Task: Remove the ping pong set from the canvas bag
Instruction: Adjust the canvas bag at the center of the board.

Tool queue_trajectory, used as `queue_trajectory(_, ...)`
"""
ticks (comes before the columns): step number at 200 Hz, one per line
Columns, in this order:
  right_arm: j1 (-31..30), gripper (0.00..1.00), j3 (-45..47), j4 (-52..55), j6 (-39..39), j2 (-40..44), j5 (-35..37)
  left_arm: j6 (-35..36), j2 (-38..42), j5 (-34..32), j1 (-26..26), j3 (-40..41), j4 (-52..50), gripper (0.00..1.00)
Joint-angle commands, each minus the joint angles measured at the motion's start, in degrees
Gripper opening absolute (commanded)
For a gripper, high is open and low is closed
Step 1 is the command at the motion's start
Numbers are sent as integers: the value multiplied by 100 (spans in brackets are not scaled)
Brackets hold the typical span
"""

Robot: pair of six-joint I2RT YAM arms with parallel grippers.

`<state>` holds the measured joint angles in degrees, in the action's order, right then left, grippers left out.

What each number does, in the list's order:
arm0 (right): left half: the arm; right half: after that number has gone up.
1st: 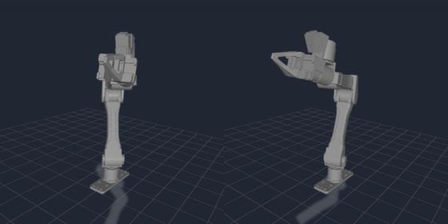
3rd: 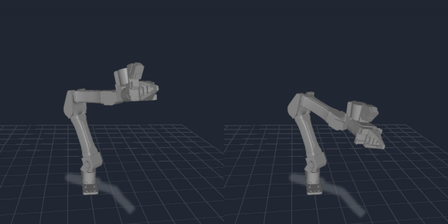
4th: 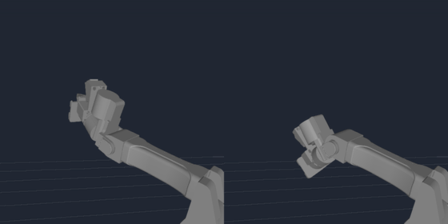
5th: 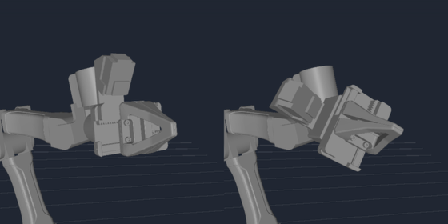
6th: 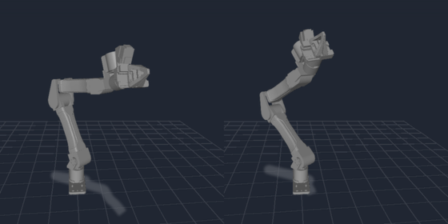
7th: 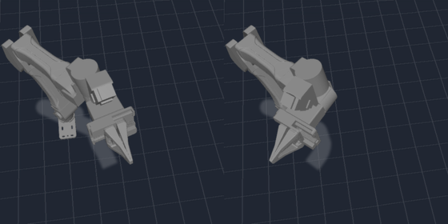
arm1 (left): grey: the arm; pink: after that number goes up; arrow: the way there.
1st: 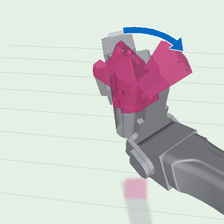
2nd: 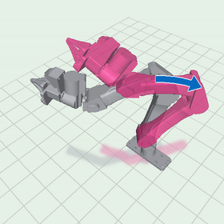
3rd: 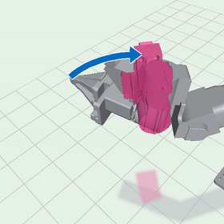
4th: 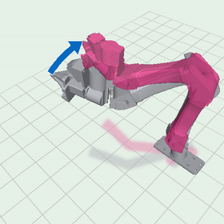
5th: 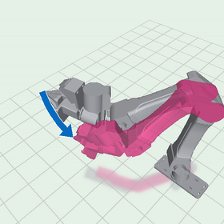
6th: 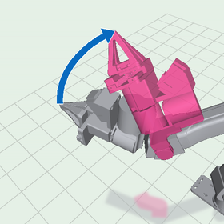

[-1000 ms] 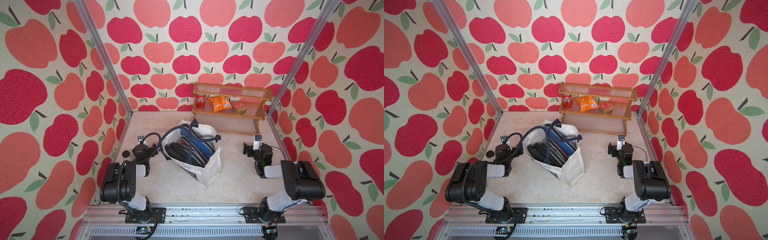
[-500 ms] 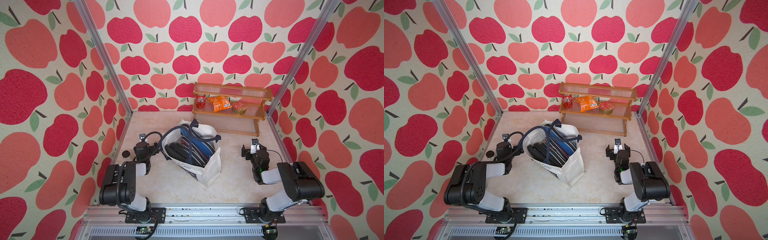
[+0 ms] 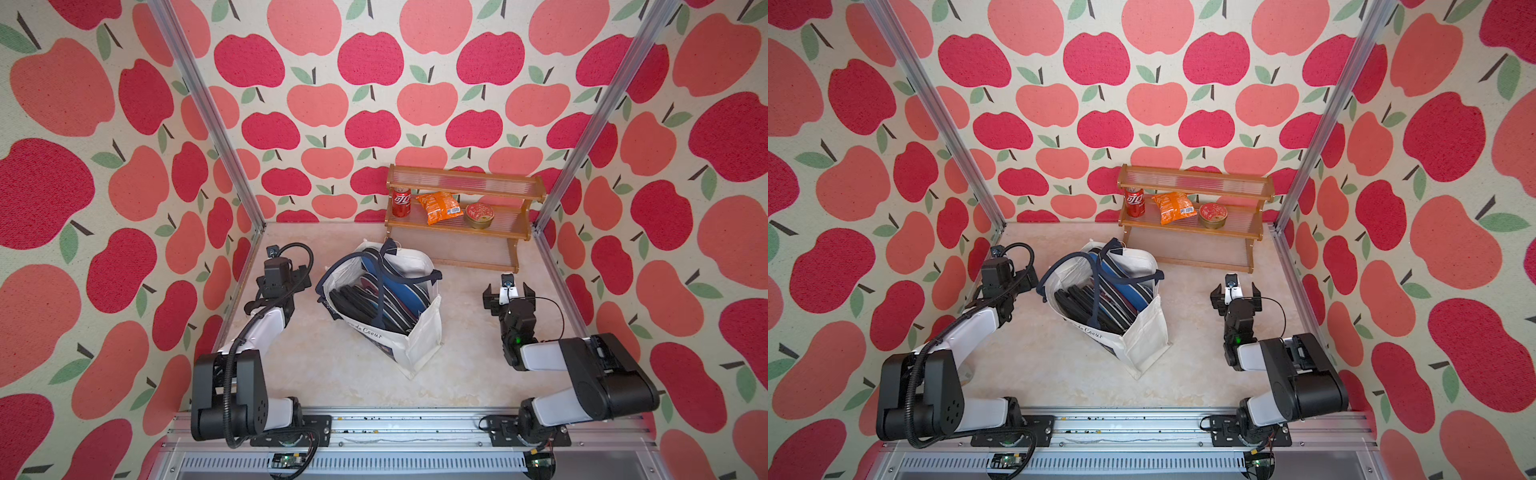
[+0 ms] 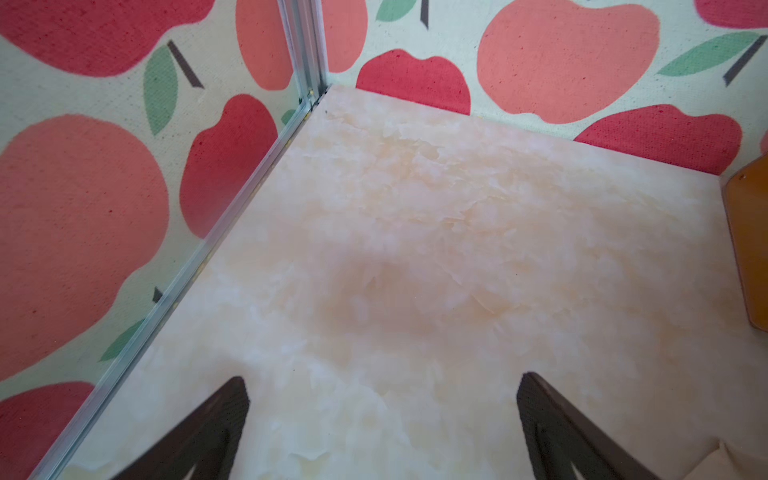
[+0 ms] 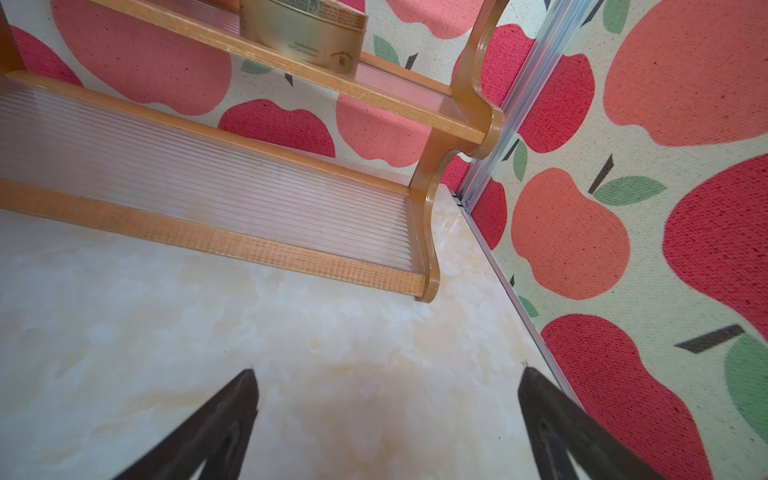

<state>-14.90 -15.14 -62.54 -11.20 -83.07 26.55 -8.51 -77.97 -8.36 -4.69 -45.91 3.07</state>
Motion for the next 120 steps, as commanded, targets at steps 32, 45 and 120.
queue_trajectory(32,-16,99,-604,1697,399,891,933,-1063,7,-47,-134,-1756,-3304,100)
queue_trajectory(45,-14,99,-797,2174,565,1124,943,-1328,66,325,-164,-1913,-3703,99)
queue_trajectory(120,40,99,-3026,6026,2442,2258,-1297,-1835,571,1910,-171,-2291,-4627,100)
